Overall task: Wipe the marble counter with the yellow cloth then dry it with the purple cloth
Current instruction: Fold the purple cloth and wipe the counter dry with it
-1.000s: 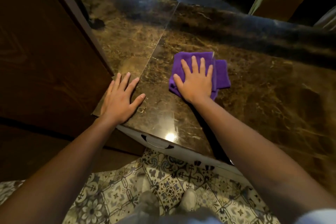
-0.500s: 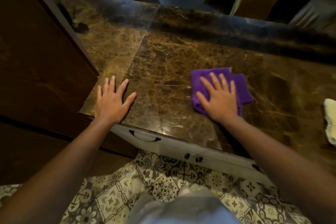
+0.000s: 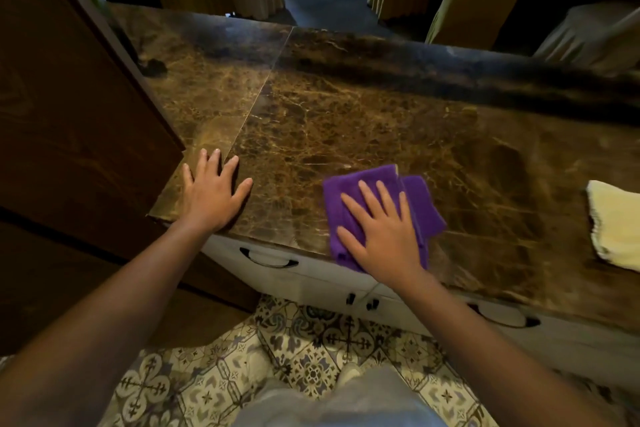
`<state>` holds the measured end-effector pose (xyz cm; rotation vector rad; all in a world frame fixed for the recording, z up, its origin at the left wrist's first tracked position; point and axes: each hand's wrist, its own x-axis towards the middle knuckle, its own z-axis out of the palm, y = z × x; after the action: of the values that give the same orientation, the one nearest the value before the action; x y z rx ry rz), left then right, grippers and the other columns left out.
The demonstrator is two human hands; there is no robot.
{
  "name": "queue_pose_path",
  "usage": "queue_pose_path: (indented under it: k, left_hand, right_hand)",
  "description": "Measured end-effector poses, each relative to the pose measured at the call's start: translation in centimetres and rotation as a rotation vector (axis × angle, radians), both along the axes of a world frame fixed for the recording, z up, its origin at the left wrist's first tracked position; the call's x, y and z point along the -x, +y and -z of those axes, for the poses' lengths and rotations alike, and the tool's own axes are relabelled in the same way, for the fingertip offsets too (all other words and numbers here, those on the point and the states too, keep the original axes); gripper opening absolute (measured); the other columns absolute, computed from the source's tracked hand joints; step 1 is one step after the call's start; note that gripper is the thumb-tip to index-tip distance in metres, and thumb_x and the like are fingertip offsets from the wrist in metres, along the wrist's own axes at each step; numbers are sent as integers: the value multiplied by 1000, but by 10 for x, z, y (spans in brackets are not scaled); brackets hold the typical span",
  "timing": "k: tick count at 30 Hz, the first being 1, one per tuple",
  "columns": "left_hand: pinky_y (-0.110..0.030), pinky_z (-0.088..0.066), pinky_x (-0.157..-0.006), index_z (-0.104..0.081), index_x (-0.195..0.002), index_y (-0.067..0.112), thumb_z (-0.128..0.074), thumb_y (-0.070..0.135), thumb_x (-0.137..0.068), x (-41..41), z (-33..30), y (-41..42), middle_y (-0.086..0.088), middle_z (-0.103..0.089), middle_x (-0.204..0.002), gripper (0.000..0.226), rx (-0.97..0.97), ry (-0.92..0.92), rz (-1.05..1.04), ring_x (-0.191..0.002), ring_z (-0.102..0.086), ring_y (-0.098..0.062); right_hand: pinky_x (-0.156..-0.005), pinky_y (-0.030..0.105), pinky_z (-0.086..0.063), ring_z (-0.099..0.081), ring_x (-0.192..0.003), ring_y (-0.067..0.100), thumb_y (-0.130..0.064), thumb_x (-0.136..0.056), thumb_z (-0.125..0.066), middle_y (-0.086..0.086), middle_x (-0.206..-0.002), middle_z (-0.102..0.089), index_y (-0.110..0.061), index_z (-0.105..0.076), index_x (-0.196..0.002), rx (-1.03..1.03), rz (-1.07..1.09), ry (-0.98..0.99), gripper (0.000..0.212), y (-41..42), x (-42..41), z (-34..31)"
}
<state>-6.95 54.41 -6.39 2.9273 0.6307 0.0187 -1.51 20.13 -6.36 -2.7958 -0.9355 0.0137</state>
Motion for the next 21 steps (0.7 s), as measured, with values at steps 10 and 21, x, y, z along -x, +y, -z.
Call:
queue_pose_path:
  k: [10,21]
  left_hand:
    - [-60,-1,-126,-18,-162,39,-14,74,-98,-43,3,-66,-1,-10,-175,73,61,29,128,-161,0,-29]
    - [-61,-7,-125,-24,-161,38,-19,72,-100,-44,10,-64,-3,-18,-173,70,23,-11,135,-160,-7,-30]
  right_hand:
    - [-120,69,-17,-23,-157,35,-66,-95,-33,4,-169,-34,-33,-42,-157,94,488,9,70,-185,-42,-8]
    - [-123,69,-4,-7,-160,32,-70,-100,-24,2,-175,-16,-38,-25,-162,83,615,99,70,-157,-208,-12]
